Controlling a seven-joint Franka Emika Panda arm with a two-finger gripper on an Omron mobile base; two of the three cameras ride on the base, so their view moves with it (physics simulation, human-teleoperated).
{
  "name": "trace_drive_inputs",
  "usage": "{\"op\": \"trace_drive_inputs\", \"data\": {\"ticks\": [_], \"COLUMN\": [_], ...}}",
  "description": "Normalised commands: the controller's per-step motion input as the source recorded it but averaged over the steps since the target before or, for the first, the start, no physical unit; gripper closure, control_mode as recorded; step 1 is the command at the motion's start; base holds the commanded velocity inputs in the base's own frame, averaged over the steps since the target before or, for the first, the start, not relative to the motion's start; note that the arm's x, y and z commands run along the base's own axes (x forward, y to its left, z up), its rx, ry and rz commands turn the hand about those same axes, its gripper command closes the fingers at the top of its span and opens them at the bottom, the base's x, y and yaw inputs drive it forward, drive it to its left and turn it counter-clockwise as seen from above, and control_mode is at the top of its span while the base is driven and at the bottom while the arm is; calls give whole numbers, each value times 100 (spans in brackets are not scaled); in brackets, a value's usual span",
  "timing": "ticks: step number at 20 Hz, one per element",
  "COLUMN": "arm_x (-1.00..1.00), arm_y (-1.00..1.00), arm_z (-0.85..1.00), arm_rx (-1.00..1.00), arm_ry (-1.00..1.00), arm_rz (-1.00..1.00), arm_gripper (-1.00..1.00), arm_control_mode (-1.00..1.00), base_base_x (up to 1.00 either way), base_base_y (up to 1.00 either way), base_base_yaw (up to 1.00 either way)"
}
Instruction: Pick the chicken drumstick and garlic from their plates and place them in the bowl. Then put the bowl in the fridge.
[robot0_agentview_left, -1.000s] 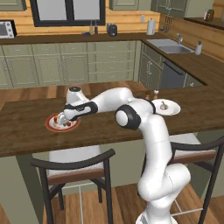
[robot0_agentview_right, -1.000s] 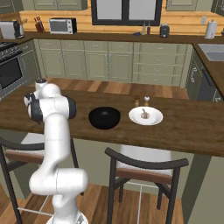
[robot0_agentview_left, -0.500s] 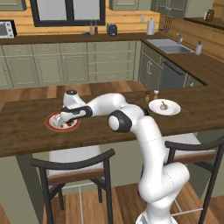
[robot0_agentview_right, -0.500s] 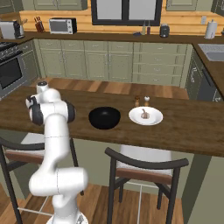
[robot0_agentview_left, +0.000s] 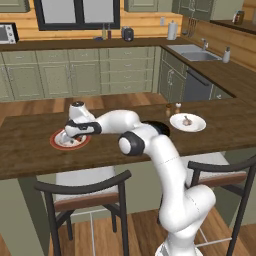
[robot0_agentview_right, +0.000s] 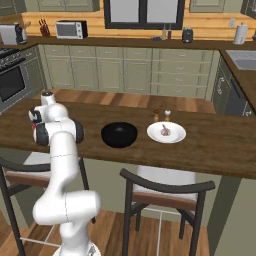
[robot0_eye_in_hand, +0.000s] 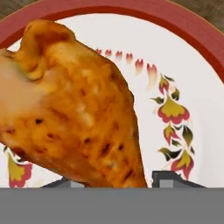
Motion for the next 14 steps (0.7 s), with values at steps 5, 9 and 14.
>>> {"op": "trace_drive_inputs", "data": {"ticks": [5,9,14], "arm_x": [-32,-93,-100], "arm_y": [0,-4,-20], "arm_z": [-20,0,14], "arm_rx": [0,0,1], "arm_ry": [-3,-10,-9], "arm_rz": [0,0,-1], "arm_gripper": [100,100,100], "arm_control_mode": [-100,-100,-100], "base_base_x": [0,0,0], "base_base_y": [0,0,0], "base_base_yaw": [0,0,0]}}
